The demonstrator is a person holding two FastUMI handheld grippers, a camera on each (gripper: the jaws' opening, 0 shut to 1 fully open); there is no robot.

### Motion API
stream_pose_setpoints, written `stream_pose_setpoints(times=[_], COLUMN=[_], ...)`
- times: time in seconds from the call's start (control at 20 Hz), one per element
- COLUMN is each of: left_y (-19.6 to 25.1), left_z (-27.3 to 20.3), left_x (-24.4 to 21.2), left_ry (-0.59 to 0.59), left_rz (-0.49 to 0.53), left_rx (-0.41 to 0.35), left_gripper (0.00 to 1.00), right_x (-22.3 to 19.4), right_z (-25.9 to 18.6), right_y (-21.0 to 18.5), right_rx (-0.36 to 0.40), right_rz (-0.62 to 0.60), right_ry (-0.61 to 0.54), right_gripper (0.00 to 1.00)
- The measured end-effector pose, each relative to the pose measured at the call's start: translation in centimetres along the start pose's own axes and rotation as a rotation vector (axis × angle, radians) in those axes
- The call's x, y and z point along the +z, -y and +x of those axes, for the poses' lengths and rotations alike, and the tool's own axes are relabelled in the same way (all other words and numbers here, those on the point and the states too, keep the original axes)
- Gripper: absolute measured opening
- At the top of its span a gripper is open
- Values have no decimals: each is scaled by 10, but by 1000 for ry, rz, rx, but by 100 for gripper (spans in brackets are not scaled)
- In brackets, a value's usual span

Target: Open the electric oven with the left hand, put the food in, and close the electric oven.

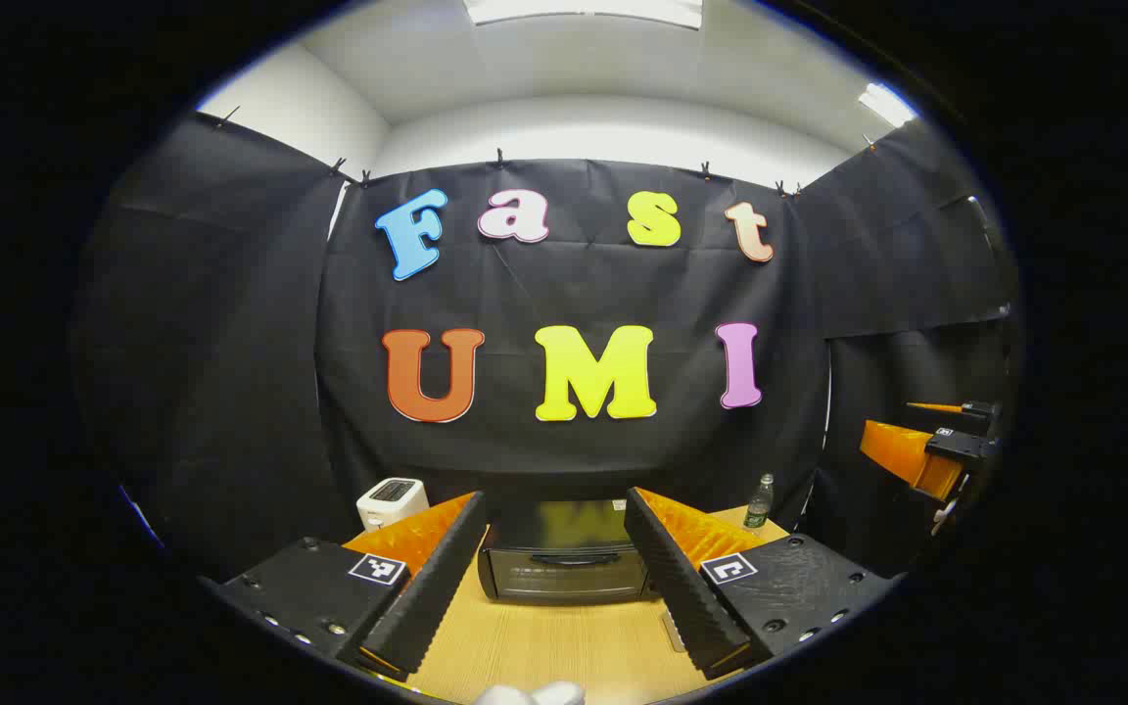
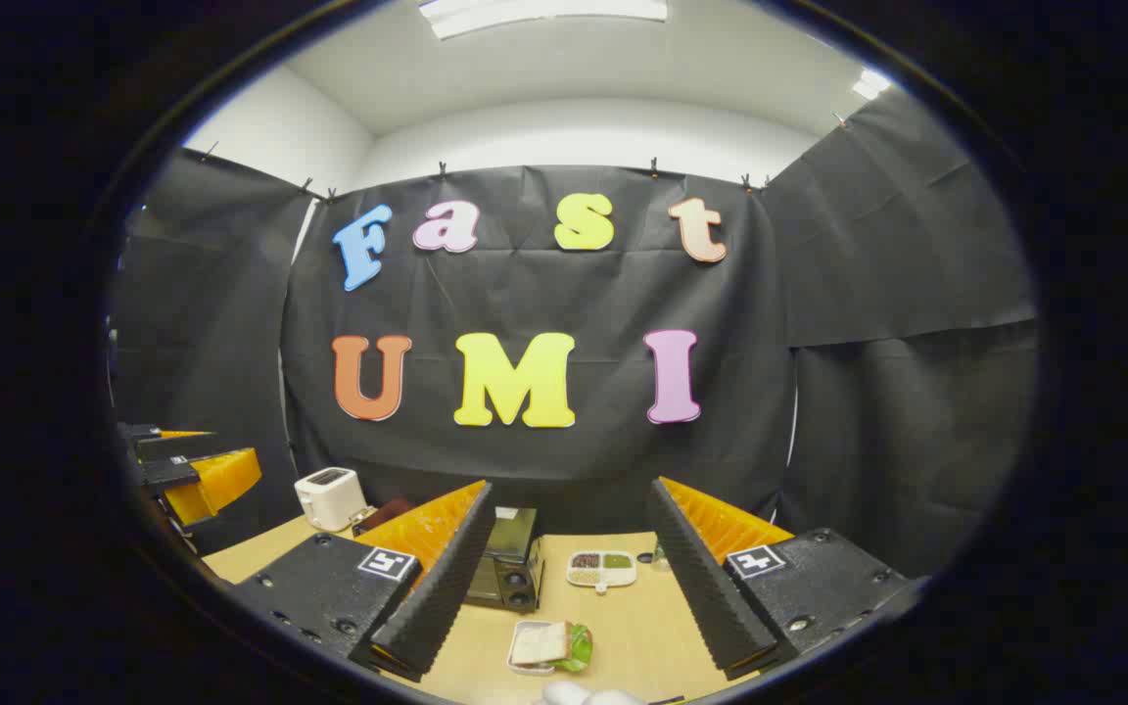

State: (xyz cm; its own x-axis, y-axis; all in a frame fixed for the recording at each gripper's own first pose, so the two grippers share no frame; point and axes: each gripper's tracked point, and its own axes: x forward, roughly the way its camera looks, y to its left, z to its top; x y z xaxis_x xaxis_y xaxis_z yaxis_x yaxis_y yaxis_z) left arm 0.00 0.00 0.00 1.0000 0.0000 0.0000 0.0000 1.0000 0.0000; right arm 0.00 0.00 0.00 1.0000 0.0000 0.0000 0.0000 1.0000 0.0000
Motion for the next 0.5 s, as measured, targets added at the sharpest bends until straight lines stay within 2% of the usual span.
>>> stream_pose_setpoints(times=[0.45, 0.5], left_y=[-4, -7], left_z=[1, 3], left_x=[1, 0], left_ry=[2, -3], left_rz=[5, 4], left_rx=[-3, 0], left_gripper=[94, 94], right_x=[-4, -4], right_z=[1, 1], right_y=[-4, -4], right_rx=[3, 2], right_rz=[-15, -16], right_ry=[-9, -11], right_gripper=[96, 100])
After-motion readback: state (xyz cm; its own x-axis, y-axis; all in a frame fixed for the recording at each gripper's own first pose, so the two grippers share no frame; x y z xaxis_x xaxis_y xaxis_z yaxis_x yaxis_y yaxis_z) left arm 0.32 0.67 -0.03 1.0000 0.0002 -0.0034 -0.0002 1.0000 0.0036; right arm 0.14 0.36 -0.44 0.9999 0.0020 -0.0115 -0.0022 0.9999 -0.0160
